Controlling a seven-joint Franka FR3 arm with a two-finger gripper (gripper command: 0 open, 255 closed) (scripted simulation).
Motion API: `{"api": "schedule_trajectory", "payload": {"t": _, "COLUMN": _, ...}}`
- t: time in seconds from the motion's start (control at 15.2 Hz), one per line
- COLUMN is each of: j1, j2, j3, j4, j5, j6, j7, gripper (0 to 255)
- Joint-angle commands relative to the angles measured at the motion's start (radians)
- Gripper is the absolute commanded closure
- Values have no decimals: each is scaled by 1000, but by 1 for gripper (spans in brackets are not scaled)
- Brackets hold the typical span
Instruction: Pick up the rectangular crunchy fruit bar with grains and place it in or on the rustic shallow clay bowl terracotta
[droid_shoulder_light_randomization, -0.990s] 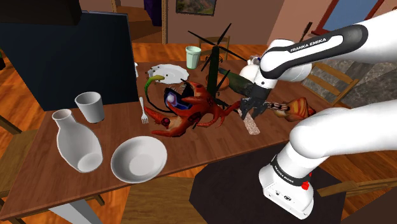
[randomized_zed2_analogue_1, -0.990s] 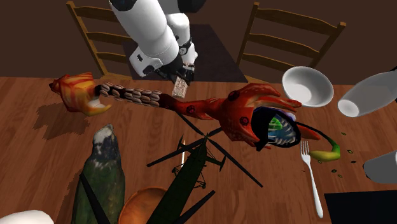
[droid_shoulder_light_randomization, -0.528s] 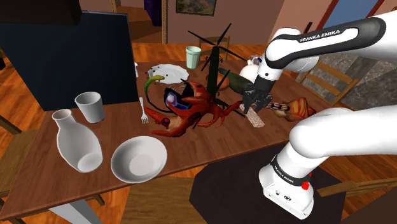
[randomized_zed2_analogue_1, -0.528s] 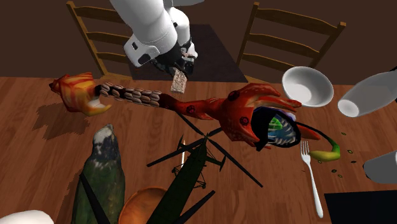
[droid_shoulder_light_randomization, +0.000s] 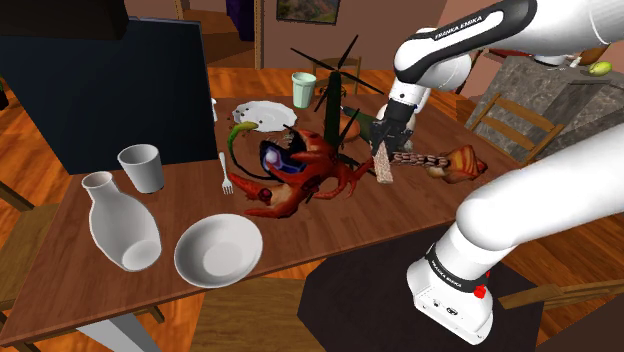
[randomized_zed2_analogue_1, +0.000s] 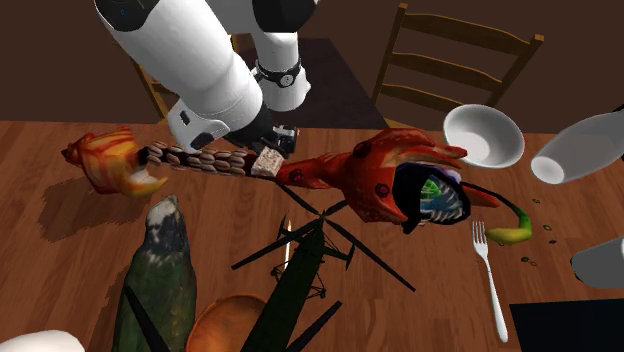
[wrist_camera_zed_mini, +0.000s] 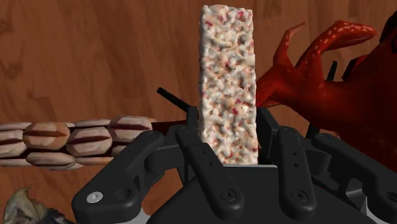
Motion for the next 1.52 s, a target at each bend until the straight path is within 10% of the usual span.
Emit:
{"api": "schedule_trajectory", "payload": {"t": 0.0, "j1": 8, "j2": 86, "j3": -15, "j4": 67, "j5": 13, "j6": 14, "j7": -23, "gripper": 255}}
{"api": "schedule_trajectory", "payload": {"t": 1.45, "j1": -81, "j2": 969, "j3": -41, "j4": 1213, "j5": 207, "j6": -306, "j7": -156, "gripper": 255}}
